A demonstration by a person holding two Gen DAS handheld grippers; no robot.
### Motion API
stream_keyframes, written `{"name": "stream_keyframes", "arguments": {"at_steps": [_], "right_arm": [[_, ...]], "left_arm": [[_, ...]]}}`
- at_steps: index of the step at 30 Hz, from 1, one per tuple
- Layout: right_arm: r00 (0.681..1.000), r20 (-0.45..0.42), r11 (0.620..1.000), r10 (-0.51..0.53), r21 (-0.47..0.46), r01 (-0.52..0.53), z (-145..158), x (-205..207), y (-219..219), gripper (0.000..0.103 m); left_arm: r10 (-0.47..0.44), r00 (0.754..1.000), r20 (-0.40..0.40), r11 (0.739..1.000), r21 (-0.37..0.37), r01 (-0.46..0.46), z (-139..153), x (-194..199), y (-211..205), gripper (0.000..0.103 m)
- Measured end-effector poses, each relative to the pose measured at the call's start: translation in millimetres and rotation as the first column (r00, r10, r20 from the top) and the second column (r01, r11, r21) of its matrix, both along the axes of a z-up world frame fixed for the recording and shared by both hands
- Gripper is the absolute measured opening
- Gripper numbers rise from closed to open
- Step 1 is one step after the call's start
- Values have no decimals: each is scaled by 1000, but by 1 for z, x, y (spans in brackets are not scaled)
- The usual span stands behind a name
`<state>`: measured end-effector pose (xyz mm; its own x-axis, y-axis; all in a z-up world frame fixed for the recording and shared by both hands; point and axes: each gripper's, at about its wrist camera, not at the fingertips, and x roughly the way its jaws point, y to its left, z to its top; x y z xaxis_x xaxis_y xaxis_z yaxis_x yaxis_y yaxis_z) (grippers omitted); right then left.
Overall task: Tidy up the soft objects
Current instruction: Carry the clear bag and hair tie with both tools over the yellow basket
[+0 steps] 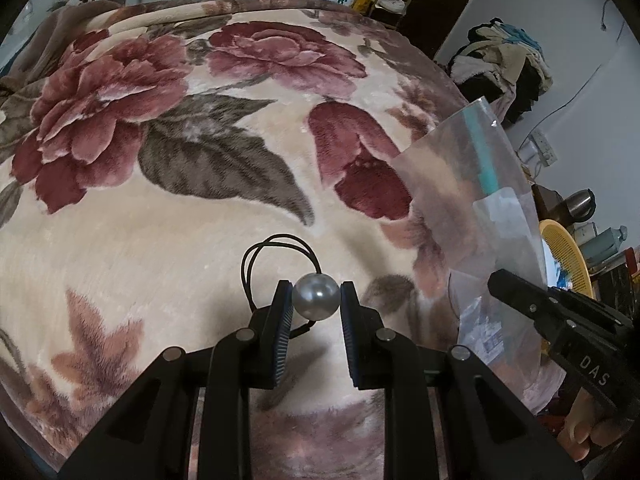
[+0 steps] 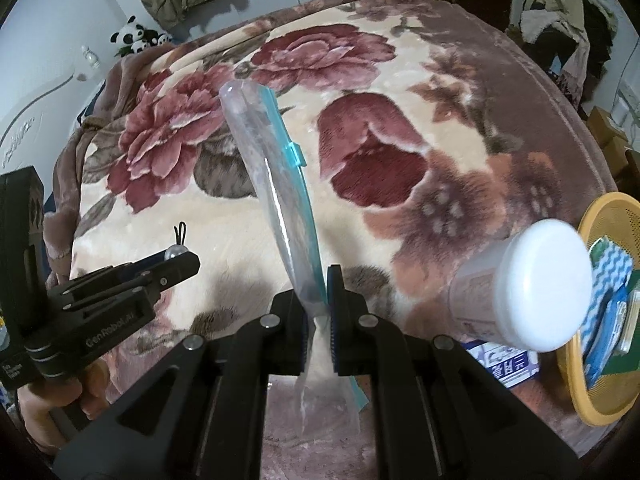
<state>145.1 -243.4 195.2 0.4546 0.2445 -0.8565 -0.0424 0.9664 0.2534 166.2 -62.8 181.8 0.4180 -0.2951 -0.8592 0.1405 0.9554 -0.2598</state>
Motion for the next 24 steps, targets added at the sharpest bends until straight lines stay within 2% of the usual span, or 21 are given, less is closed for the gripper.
{"name": "stream_keyframes", "arguments": {"at_steps": [12,24], "right_arm": [[999,28,999,-44,12,44,17,0,-36,9],[991,60,993,-118,36,116,33,-11,-93,9]], "left_arm": [[-59,998,15,998,10,59,19,9,-45,23],[-141,989,45,990,29,140,44,11,-109,23]]}}
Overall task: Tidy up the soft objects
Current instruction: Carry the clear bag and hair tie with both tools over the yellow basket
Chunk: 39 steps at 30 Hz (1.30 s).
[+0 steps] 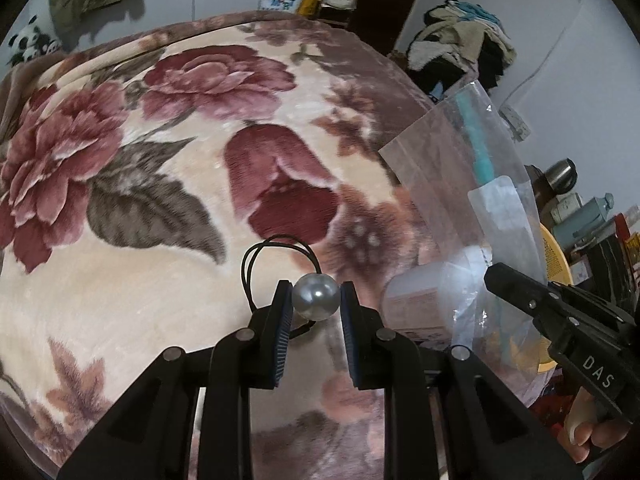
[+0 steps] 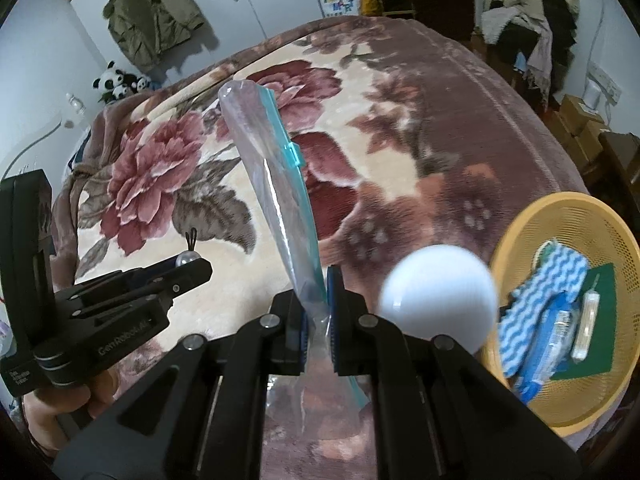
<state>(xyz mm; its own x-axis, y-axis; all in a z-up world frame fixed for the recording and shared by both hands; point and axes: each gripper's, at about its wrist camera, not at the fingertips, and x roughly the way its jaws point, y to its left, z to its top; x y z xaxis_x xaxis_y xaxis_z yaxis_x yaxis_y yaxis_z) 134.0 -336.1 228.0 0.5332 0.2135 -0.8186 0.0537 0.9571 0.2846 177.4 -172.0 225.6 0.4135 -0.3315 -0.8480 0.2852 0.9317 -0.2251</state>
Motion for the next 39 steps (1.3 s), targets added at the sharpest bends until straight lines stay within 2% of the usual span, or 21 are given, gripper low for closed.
{"name": "stream_keyframes", "arguments": {"at_steps": [12,23,32,37,38,39], "right_arm": [[991,12,991,-136,4,136,6,-28,-91,9],[964,12,964,-267,-4,267,7,-64,-176,9],[930,-16,930,-366,-24,366,0,-89,-232,9],[919,-89,923,-384,-8,385,-24,-90,-245,12],[919,-112,925,-377,-3,380,-30,-88,-246,13],[918,-142,928,-370,-2,374,-37,-86,-248,13]], "left_arm": [[-134,991,13,991,-7,134,16,-10,-104,23],[-277,961,6,960,-41,277,21,-34,-207,23],[-376,927,-20,924,-88,373,9,-55,-281,23],[-396,917,-54,914,-121,387,-11,-56,-304,23],[-402,913,-63,912,-122,393,-17,-57,-309,28],[-403,912,-71,912,-118,393,-21,-57,-311,43]]}}
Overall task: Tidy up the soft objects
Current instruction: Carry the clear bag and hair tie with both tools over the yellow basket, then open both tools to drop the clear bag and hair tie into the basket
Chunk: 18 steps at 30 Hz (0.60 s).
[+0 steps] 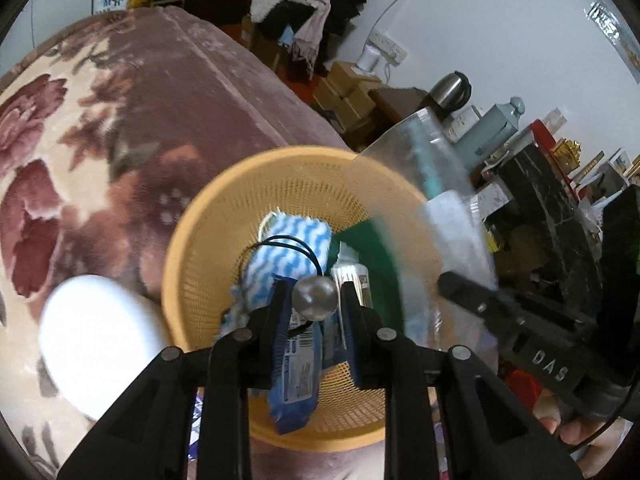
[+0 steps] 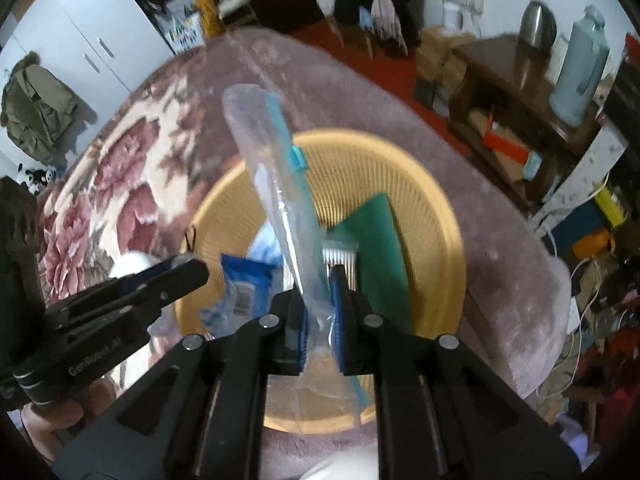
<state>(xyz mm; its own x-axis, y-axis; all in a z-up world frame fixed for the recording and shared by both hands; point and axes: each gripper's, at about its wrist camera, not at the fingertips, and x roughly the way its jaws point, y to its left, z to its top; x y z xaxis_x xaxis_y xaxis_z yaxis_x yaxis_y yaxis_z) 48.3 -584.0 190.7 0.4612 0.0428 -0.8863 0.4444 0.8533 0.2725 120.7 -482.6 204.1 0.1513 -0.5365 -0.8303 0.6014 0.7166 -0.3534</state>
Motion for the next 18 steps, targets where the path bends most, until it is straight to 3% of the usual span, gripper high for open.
{"name": "stream_keyframes", "arguments": {"at_steps": [1,2,5,7,18], "right_arm": [[1000,-20,1000,4,13,-4,-5,1,-1,21],[1000,-26,1000,3,21,-3,-9,-3,-3,40],[999,-20,999,-46,16,47,-11,-13,-12,85],[998,5,997,-65,47,65,-11,-21,-21,96],[993,70,995,-99,38,96,-5,-32,-23,103]], "left_arm": [[4,1000,-10,1000,11,-4,-5,-1,-2,54],[10,1000,-22,1000,8,-10,-8,-1,-2,73],[35,999,-27,999,-10,-36,-7,1,5,91],[55,998,-29,998,-17,-55,-5,4,11,97],[89,996,17,996,14,-90,0,8,28,102]]}}
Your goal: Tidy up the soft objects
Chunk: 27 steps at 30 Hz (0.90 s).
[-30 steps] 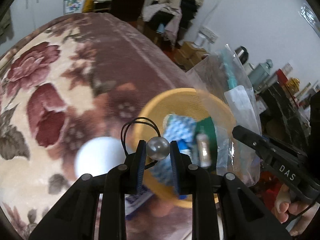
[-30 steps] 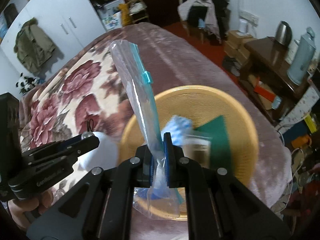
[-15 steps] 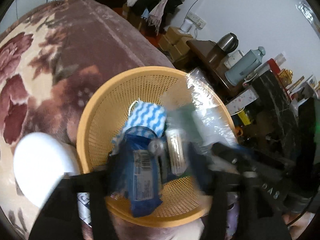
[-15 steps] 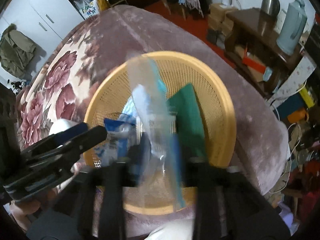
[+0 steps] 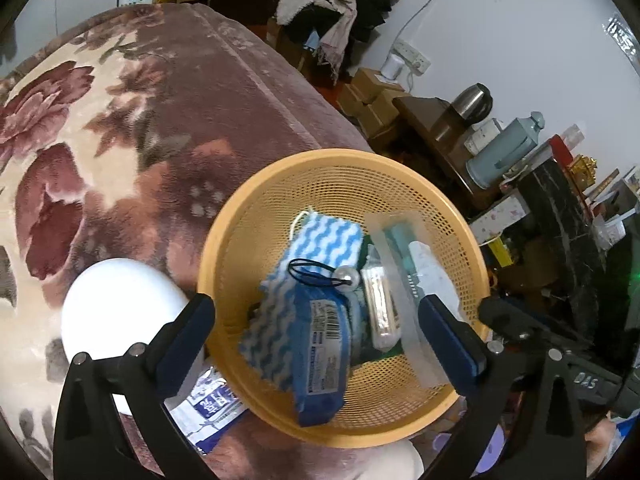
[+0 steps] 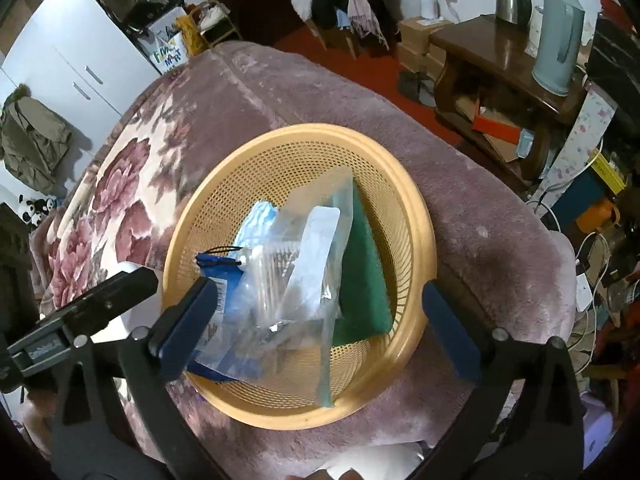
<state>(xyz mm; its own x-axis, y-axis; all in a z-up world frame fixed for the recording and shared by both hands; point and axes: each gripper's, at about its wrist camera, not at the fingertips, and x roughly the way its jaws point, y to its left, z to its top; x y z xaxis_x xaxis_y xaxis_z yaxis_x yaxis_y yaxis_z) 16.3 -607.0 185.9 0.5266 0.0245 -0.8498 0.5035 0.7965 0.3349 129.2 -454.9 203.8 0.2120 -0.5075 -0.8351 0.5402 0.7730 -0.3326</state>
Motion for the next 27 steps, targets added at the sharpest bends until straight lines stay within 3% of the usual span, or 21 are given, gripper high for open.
{"name": "stream_keyframes", "arguments": {"at_steps": [27], "right_arm": [[999,41,998,15,-69,-12,17,-6,26,103]], "left_arm": [[26,1000,17,1000,-17,-26,1,-17,24,102]]}}
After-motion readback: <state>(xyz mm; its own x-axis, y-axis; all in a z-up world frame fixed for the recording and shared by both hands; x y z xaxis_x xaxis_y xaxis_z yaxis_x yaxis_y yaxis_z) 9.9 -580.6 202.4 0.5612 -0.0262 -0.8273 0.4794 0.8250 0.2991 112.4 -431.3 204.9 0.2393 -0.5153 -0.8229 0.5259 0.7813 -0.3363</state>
